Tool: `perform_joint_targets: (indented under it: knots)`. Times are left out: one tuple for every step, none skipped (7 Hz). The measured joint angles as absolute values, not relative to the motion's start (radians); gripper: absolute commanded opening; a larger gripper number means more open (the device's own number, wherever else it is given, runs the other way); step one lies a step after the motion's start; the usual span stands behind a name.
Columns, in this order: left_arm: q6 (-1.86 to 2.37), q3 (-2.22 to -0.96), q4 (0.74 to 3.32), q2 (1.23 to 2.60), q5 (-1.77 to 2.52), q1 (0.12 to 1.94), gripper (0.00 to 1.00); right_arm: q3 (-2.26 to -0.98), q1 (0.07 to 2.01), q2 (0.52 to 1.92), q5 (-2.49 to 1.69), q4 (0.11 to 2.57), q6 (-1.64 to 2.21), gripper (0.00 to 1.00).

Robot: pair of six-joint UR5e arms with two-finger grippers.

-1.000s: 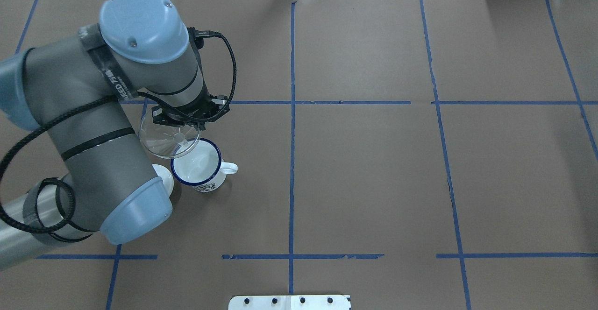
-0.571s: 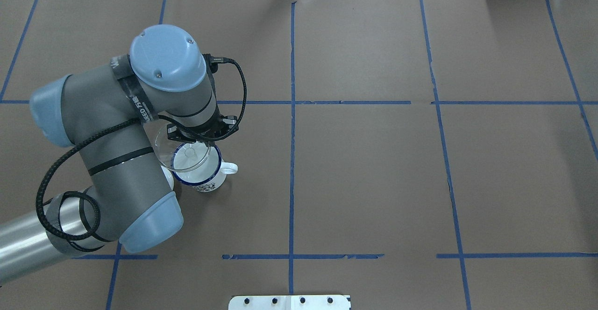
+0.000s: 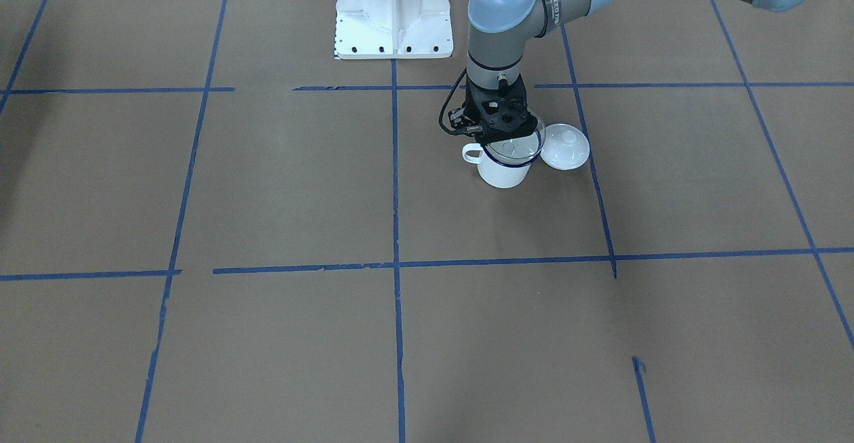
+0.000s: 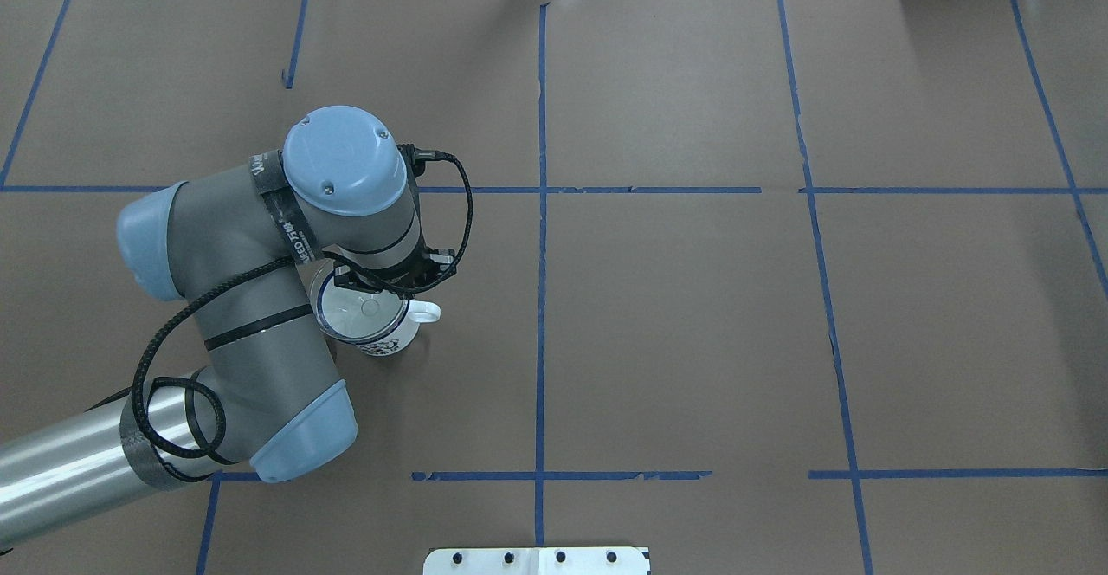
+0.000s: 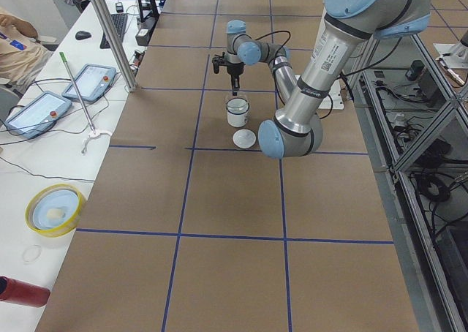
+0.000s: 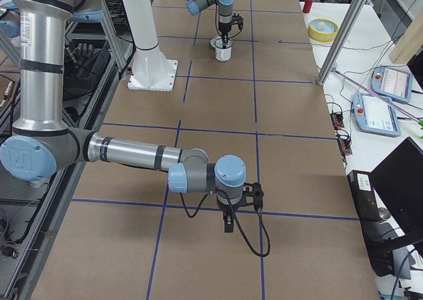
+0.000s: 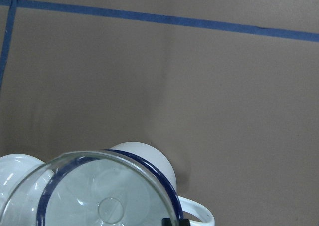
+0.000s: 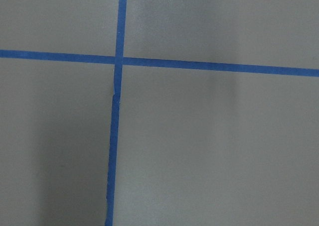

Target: Place funnel on cup

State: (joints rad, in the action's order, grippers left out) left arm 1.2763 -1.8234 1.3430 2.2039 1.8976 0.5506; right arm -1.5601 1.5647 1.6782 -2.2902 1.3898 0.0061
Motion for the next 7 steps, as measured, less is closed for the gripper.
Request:
perform_joint_targets:
  knots:
    - [1.273,-1.823,1.347,2.199,1.898,0.549,0.73,-1.560,1.565,1.678,-2.290,1.390,0.006,1.00]
    - [1.267,-1.823,1.348,2.197,1.898,0.548,1.00,-1.560,1.565,1.678,-2.290,1.390,0.006,1.00]
    - [1.264,-1.830,1.348,2.196,1.898,0.548,1.00,-1.560,1.565,1.678,-2.290,1.390,0.006,1.00]
    - [1.254,-1.852,1.347,2.195,1.897,0.553,1.00,-1.560,1.565,1.678,-2.290,1.390,0.006,1.00]
    - [1.203,-1.884,1.348,2.188,1.897,0.576,1.00,-1.560,1.565,1.678,-2.290,1.390,0.006,1.00]
    - [1.097,-1.916,1.377,2.149,1.900,0.631,1.00,-1.560,1.565,1.678,-2.290,1.390,0.006,1.00]
    - [0.970,-1.941,1.459,2.060,1.919,0.701,1.00,-1.560,1.565,1.678,-2.290,1.390,0.006,1.00]
